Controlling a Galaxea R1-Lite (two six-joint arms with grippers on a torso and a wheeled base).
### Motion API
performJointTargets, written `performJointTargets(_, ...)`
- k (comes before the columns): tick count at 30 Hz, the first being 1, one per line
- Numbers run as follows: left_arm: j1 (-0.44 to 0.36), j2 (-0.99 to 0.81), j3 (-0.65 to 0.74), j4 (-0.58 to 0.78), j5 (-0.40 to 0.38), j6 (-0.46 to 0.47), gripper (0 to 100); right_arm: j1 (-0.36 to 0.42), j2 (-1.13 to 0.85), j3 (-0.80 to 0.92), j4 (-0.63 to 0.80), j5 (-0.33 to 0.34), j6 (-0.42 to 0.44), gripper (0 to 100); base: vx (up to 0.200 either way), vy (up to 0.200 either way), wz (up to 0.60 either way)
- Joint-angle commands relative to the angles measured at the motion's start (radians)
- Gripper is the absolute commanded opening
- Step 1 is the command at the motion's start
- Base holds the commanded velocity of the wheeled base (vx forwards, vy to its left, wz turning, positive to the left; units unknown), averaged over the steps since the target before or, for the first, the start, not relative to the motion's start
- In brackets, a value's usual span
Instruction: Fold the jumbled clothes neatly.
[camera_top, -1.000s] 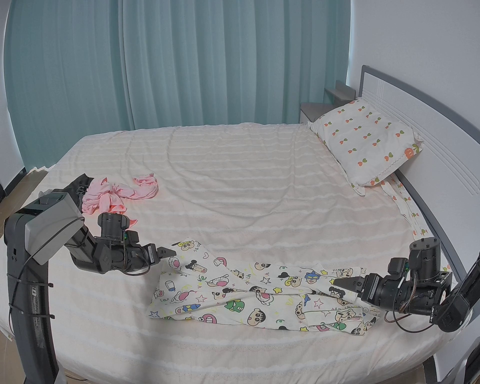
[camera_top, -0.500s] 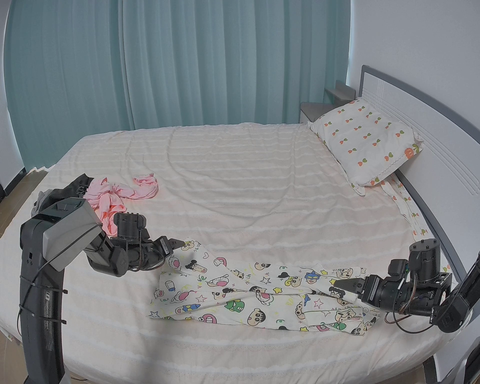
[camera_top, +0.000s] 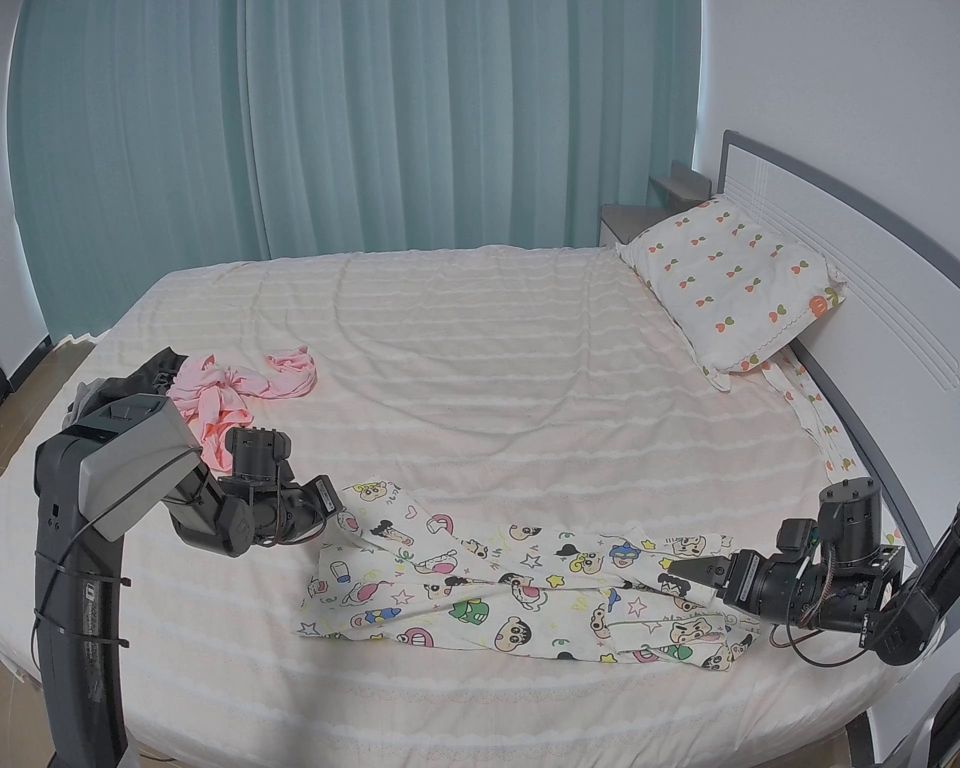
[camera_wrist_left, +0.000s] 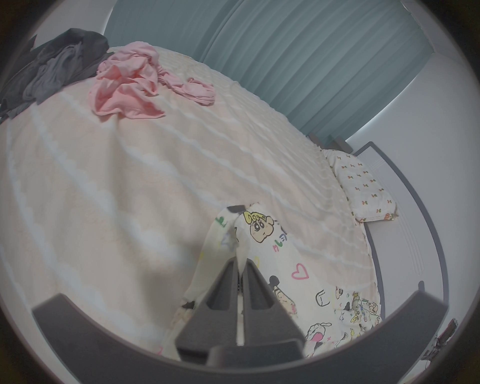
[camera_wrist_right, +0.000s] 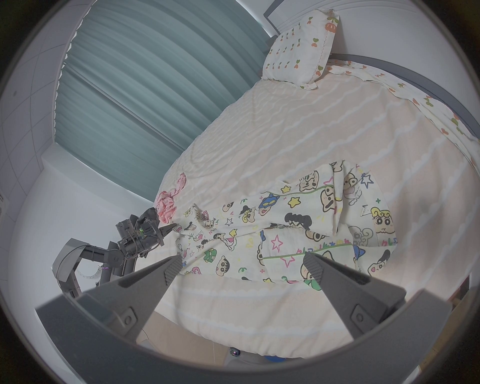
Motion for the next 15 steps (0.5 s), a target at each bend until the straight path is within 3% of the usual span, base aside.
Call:
performJointTargets(1,-0.003,-0.087,0.078,-0.007,0.031,0.002,0,0.002,-0.010,0.001,0.000,-0.001,-0.001,100,0.000,0.000,0.00)
performJointTargets(15,-0.003,-0.126,0.241,-0.010,0.051,0.023,0,0.002,-0.011,0.001,0.000,-0.001,-0.002,100,0.000,0.000,0.00)
